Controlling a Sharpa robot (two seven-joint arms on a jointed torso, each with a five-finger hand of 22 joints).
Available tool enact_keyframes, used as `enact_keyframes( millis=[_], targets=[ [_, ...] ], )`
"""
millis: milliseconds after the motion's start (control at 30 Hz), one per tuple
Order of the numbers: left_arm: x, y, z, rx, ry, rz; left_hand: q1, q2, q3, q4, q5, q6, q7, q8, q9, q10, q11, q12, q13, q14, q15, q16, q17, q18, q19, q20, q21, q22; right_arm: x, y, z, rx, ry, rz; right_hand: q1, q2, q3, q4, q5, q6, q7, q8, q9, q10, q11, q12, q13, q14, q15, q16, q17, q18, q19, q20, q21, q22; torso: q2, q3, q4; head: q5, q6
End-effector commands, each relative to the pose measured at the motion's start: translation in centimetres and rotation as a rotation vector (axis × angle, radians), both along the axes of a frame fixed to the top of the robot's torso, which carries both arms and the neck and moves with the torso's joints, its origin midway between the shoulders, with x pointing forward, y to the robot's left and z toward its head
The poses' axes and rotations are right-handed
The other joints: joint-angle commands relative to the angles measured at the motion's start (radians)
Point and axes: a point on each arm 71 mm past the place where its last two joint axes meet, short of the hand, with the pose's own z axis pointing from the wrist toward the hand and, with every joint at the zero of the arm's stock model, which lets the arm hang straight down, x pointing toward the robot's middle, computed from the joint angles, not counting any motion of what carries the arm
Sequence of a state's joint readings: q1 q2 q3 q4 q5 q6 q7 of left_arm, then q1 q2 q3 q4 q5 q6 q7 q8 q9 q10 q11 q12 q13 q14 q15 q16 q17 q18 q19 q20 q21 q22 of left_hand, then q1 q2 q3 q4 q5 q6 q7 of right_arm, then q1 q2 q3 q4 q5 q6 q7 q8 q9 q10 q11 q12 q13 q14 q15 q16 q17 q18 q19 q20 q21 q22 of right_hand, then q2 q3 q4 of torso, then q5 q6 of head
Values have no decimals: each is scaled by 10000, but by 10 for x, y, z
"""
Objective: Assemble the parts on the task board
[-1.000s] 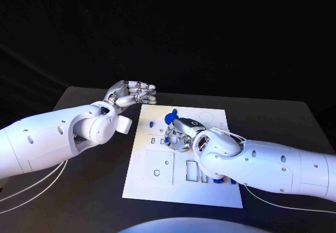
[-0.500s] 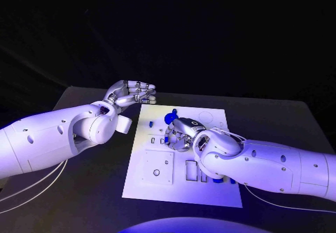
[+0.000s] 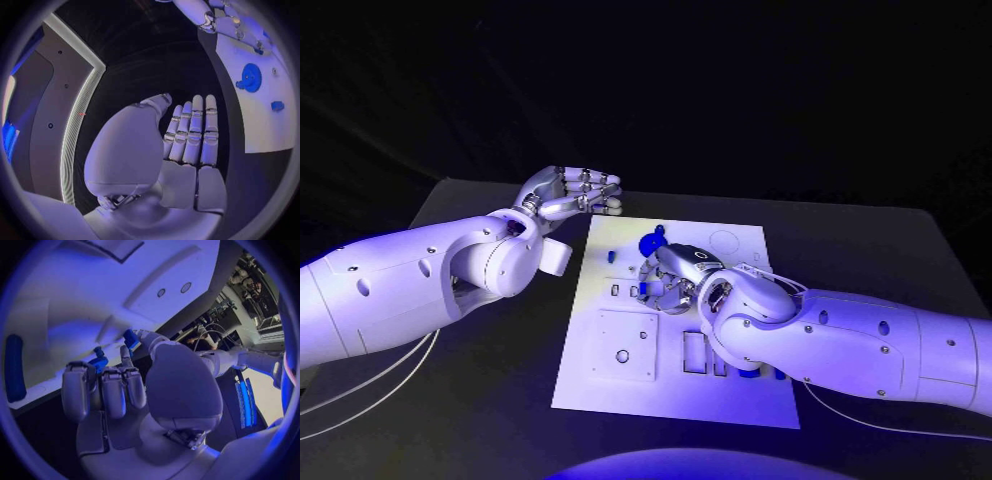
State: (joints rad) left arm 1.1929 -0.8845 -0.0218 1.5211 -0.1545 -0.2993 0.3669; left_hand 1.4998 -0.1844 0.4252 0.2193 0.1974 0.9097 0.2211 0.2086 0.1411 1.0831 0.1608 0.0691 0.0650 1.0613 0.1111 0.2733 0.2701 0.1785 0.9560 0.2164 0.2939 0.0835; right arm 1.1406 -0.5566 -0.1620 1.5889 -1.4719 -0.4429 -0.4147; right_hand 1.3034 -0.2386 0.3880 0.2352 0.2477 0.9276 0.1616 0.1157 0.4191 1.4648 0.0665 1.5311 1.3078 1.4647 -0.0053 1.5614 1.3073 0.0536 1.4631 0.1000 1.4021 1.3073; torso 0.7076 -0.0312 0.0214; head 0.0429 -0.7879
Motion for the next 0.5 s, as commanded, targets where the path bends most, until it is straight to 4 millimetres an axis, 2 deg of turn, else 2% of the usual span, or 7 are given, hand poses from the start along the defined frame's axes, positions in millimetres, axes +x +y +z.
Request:
enact_keyframes(
  millis=[33, 100, 267, 333, 433, 467, 500],
  targets=[
    [-1, -3, 1, -107, -5, -204, -110, -24, 77, 9, -53, 13, 42, -66, -6, 20, 59, -53, -8, -43, 39, -48, 13, 44, 18, 51, -14, -14, -2, 1, 2, 243, -50, 153, -84, -33, -371, 141, 37, -127, 5, -114, -66, 685, 112, -98, 2140, 951, 107, -22, 2106, -66, -1, 93, -68, 1299, 9, 2, -2, 1, 2],
    [-1, -3, 1, -107, -5, -205, -110, -24, 77, 9, -53, 13, 42, -66, -6, 20, 59, -53, -8, -43, 39, -48, 13, 44, 18, 51, -14, -14, -4, 1, 3, 366, -82, 172, -55, -15, -590, 229, 44, -169, 20, -154, -101, 652, 125, -139, 2100, 946, 118, -27, 2086, -58, -17, 109, -101, 1282, 7, 7, 0, -2, 7],
    [-1, -2, 1, -82, -9, -194, -110, -24, 77, 9, -53, 13, 42, -66, -6, 20, 59, -53, -8, -43, 39, -48, 13, 44, 18, 51, -14, -14, -10, -7, 10, 963, -321, 203, 238, 286, -2095, 556, 88, -223, 53, -261, -249, 626, 161, -165, 2069, 939, 153, -36, 2052, -43, -37, 148, -185, 1260, -11, 6, 1, 20, 15],
    [0, -1, 0, 132, -39, -202, -135, -42, 79, 2, -59, 5, 47, -74, -7, 12, 62, -58, -9, -35, 40, -52, 27, 44, 23, 51, -12, -16, -12, -13, 16, 1303, -464, 223, 339, 450, -2704, 546, -1137, -235, 60, -284, -278, 617, 158, -175, 2056, 934, 159, -39, 2034, -38, -49, 143, -218, 1249, -31, 9, -18, 29, 8],
    [0, 0, -3, 738, 79, -310, -1189, -305, -357, 507, 73, -36, 0, -126, -16, 278, -14, 75, 64, 501, -55, 250, 277, 73, 317, 22, 120, 15, -11, -30, 31, 2082, -568, 366, 635, 636, -2884, 549, -1017, -246, 74, -307, -320, 581, 180, -219, 2012, 913, 170, -64, 1935, 5, -143, 159, -391, 1139, -103, 4, -34, 19, -14],
    [0, 0, -4, 930, 127, -326, -1568, -374, -565, 611, 98, -80, -66, -165, -23, 630, -132, 259, 152, 975, -216, 643, 530, 68, 689, -130, 328, 94, -9, -36, 37, 2289, -536, 349, 871, 820, -2766, 502, -879, -84, 45, -217, -300, 566, 160, -234, 1998, 890, 162, -89, 1836, 70, -293, 160, -648, 963, -123, -4, -38, 12, -25],
    [0, 0, -4, 1035, 157, -336, -1626, -377, -617, 615, 99, -82, -79, -172, -21, 738, -166, 340, 188, 1164, -285, 859, 680, 72, 864, -210, 431, 134, -8, -40, 40, 2396, -507, 325, 917, 835, -2750, 504, -835, -30, 30, -182, -294, 552, 148, -250, 1982, 884, 153, -97, 1808, 85, -329, 154, -709, 924, -135, -6, -44, 17, -38]
  ],
)
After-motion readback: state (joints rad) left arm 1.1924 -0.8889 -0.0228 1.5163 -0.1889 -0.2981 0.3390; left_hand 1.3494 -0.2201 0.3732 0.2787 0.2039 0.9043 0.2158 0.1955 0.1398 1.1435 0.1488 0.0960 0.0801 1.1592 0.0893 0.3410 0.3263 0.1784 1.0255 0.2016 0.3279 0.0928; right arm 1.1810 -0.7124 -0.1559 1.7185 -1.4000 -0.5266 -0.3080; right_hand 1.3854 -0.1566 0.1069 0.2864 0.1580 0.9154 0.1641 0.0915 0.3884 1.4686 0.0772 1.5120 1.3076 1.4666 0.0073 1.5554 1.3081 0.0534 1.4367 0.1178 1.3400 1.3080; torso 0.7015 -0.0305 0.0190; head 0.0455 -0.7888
